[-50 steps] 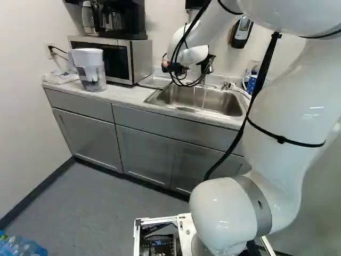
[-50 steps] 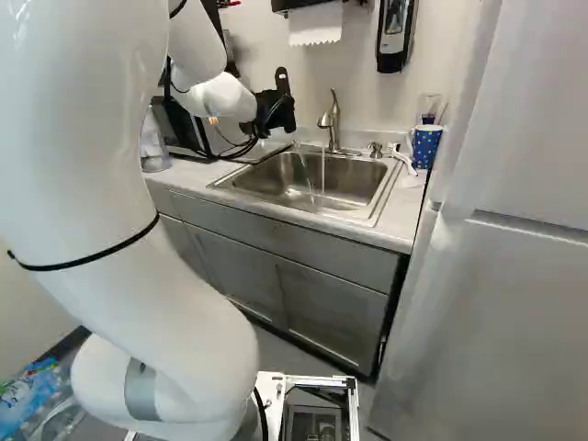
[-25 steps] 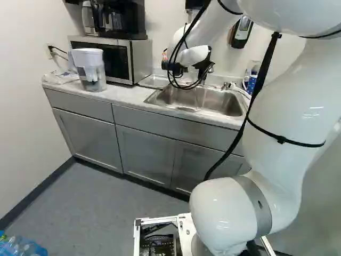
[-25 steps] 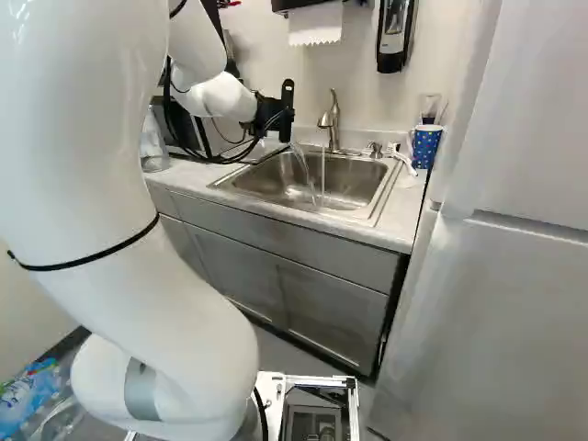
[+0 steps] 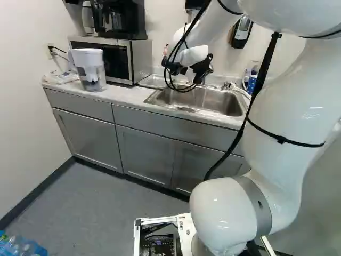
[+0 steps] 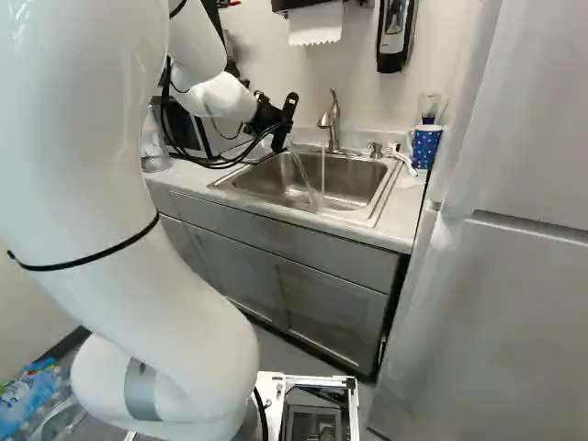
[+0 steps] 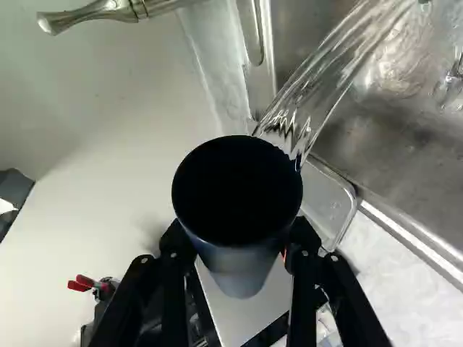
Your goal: Rinse the cup and place it in the tray
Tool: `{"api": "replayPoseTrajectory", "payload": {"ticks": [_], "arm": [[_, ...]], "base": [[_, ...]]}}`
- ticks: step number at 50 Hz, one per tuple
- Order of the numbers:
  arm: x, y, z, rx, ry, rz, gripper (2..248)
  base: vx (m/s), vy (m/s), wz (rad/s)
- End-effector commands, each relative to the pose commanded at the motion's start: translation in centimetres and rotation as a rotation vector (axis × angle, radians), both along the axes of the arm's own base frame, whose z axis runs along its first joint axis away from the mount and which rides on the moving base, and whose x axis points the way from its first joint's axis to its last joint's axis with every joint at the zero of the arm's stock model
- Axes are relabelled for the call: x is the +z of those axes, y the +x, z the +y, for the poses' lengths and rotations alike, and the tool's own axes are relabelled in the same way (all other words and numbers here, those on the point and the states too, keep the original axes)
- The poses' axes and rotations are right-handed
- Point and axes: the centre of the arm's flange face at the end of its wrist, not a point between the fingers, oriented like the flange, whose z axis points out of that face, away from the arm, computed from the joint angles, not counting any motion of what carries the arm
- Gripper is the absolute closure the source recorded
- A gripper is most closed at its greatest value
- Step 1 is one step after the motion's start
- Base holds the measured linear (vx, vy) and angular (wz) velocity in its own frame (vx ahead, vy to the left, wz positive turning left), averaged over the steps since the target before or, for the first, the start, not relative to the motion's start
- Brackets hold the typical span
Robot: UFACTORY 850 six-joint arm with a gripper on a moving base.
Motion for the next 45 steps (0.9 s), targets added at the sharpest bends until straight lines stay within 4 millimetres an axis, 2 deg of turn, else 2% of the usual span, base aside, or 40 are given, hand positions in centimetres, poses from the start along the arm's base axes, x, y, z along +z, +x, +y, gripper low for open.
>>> {"api": "replayPoseTrajectory", "payload": {"ticks": [10, 45], "arm": [[0.0, 0.0, 0.0, -0.035, 0.099, 0.004, 124], [0.0, 0.0, 0.0, -0.035, 0.099, 0.004, 124]], "base": [[0.0, 0.0, 0.0], [0.0, 0.0, 0.0]]}}
